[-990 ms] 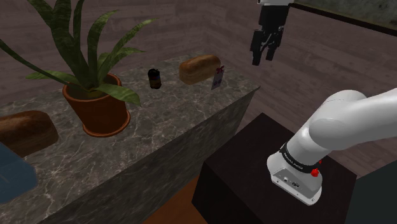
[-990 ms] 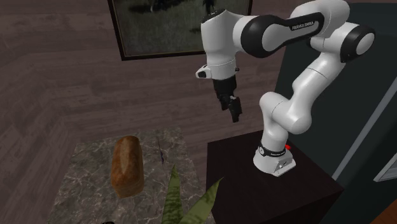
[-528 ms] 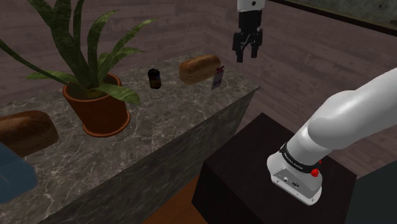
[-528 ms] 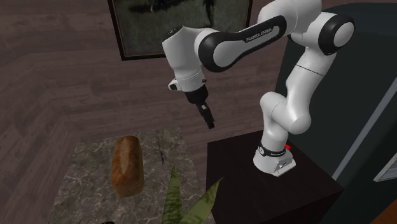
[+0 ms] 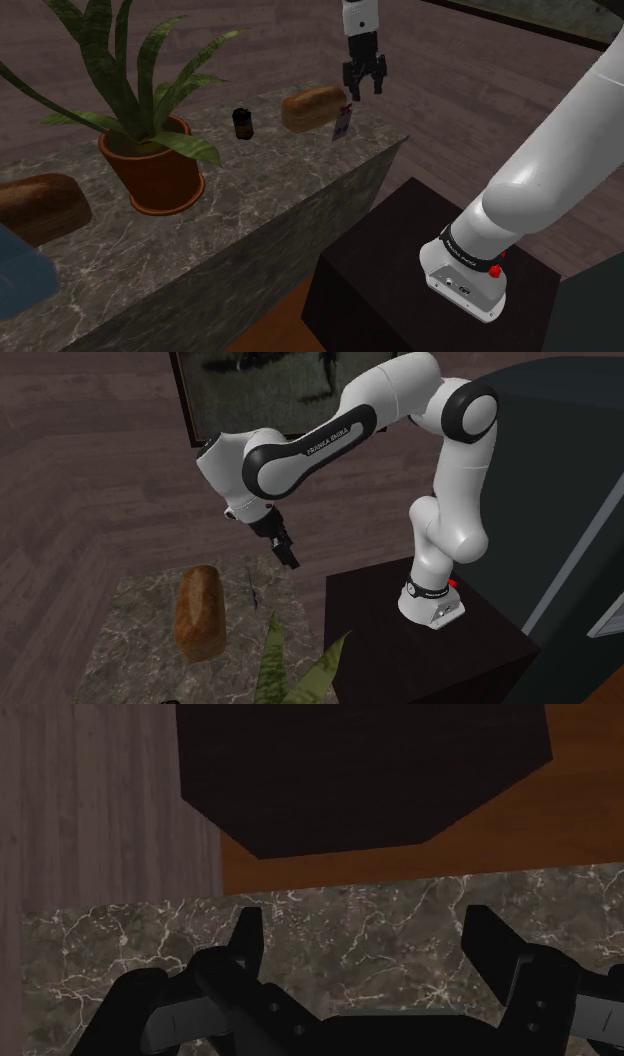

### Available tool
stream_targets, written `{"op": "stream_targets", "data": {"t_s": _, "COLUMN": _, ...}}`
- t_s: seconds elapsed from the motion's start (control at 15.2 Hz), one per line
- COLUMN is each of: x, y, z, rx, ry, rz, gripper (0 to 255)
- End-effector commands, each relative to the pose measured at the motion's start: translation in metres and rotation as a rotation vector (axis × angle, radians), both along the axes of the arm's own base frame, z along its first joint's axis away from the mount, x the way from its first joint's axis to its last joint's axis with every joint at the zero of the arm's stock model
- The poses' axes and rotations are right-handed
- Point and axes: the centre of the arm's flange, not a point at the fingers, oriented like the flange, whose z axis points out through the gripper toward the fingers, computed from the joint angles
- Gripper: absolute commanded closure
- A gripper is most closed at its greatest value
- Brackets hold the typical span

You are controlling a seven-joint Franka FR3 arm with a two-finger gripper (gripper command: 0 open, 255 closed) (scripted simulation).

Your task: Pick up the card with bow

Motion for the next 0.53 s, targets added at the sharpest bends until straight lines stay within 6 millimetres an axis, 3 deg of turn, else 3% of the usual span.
{"op": "stream_targets", "data": {"t_s": 0.0, "x": 0.025, "y": -0.012, "z": -0.016, "rx": -0.010, "ry": 0.035, "rz": -0.009, "gripper": 0}}
{"op": "stream_targets", "data": {"t_s": 0.46, "x": 0.101, "y": -0.054, "z": -0.080, "rx": -0.043, "ry": 0.154, "rz": -0.038, "gripper": 0}}
